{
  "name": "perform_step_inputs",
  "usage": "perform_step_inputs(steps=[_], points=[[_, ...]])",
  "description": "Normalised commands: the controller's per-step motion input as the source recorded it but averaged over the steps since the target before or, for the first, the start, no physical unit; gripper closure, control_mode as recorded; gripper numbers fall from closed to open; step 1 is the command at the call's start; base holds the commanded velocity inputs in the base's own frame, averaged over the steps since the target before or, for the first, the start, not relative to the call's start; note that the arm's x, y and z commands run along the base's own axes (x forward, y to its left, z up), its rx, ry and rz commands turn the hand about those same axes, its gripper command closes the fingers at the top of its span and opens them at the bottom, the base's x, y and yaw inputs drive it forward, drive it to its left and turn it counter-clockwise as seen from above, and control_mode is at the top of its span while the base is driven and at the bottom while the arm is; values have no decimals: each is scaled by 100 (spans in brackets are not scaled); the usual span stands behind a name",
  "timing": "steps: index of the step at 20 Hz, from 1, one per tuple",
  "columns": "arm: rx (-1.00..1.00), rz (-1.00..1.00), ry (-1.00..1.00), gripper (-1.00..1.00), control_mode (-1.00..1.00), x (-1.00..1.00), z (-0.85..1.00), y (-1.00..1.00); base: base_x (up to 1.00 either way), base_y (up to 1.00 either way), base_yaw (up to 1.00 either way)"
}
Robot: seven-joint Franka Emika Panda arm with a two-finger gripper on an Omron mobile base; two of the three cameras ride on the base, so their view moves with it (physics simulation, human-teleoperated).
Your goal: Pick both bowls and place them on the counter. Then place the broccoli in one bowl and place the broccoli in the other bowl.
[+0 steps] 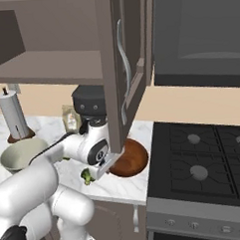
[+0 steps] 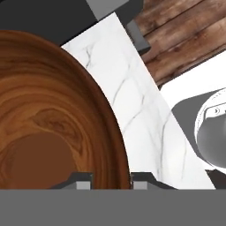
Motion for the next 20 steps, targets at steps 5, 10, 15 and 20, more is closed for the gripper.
perform_step_inputs(steps=[5,10,15,20], points=[[0,2,10,-100,-100,0,0,2,0,0,0],[0,7,-1,-100,-100,-11,17,3,0,0,0],[0,11,-6,-100,-100,-13,35,21,0,0,0],[-1,26,-3,-100,-100,-20,28,31,0,0,0]])
